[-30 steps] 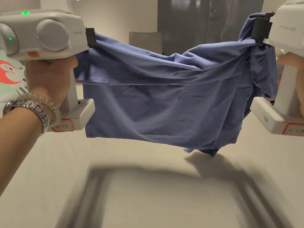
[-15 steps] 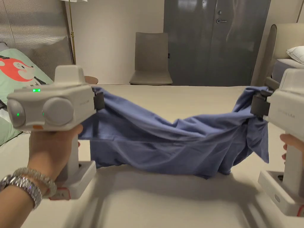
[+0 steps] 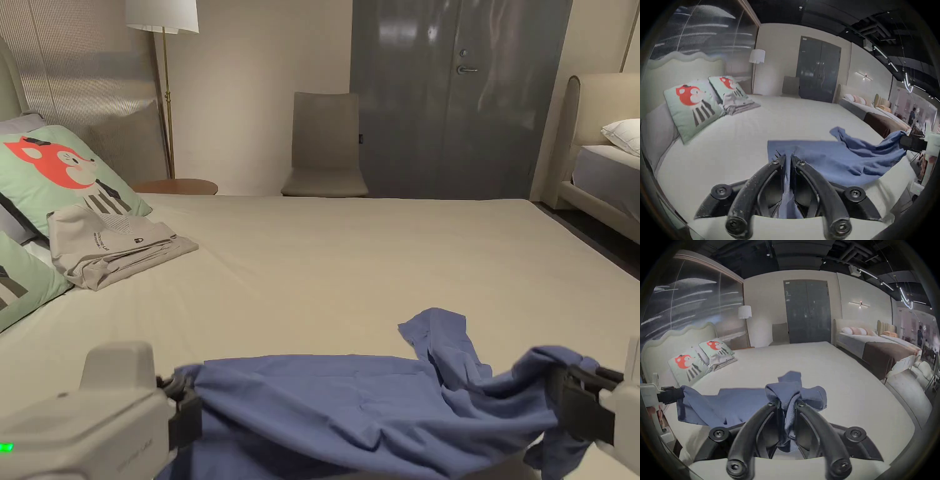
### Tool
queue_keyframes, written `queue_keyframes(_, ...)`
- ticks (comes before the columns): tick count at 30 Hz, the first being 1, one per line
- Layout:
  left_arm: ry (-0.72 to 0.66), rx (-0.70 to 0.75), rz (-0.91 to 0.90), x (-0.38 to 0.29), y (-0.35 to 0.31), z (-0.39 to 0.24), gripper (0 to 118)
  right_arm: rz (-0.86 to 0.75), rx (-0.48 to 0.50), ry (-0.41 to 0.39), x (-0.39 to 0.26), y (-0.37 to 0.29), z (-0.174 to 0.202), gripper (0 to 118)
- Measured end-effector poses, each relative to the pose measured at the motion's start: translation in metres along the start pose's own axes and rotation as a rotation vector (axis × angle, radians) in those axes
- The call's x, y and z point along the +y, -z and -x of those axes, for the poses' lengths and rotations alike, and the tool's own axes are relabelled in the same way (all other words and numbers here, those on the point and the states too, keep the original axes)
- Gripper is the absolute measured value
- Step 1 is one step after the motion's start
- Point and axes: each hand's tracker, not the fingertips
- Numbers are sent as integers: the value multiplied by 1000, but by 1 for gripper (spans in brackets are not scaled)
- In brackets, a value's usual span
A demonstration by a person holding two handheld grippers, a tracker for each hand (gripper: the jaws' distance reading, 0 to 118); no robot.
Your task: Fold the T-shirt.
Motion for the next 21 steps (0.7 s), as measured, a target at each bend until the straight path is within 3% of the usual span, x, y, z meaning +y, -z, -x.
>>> queue_keyframes(12, -45, 66, 242, -104, -31, 29, 3, 310, -53, 57, -100, -28, -15, 14)
queue_keyframes(21, 15, 101, 316, -130, -22, 28, 3, 376, -93, 30, -133, -11, -19, 14)
